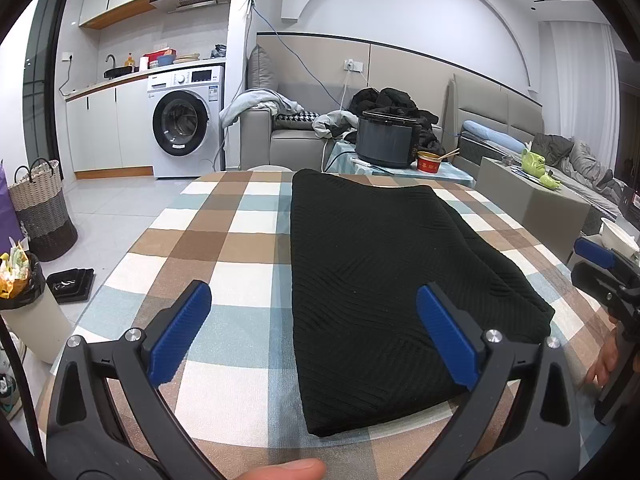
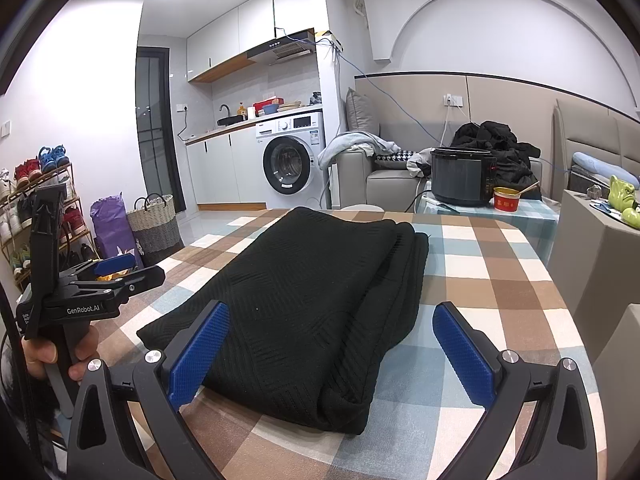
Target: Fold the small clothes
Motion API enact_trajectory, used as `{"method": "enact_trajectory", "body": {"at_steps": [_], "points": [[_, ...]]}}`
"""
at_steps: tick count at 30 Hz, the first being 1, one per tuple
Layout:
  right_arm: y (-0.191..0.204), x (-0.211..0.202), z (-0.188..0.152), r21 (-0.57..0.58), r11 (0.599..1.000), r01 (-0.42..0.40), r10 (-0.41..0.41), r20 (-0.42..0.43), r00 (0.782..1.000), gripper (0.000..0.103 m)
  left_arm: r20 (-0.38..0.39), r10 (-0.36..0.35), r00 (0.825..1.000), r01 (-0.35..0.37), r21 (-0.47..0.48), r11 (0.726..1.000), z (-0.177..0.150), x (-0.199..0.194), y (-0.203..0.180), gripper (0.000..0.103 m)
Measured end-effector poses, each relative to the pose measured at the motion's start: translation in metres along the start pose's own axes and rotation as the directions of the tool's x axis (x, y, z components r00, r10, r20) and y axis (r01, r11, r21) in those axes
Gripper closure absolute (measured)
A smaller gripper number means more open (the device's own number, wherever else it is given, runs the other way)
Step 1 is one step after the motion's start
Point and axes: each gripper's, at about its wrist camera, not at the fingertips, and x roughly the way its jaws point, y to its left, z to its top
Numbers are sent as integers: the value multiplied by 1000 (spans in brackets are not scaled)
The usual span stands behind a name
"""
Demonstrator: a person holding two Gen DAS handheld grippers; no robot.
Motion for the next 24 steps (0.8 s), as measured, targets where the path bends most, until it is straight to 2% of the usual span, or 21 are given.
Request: {"method": "enact_trajectory", "body": {"at_steps": [24], "points": [[-1,0,0,0,1000,0,0,-3,1000,0,1,0,1000,0,0,1000,0,0,0,1]]}}
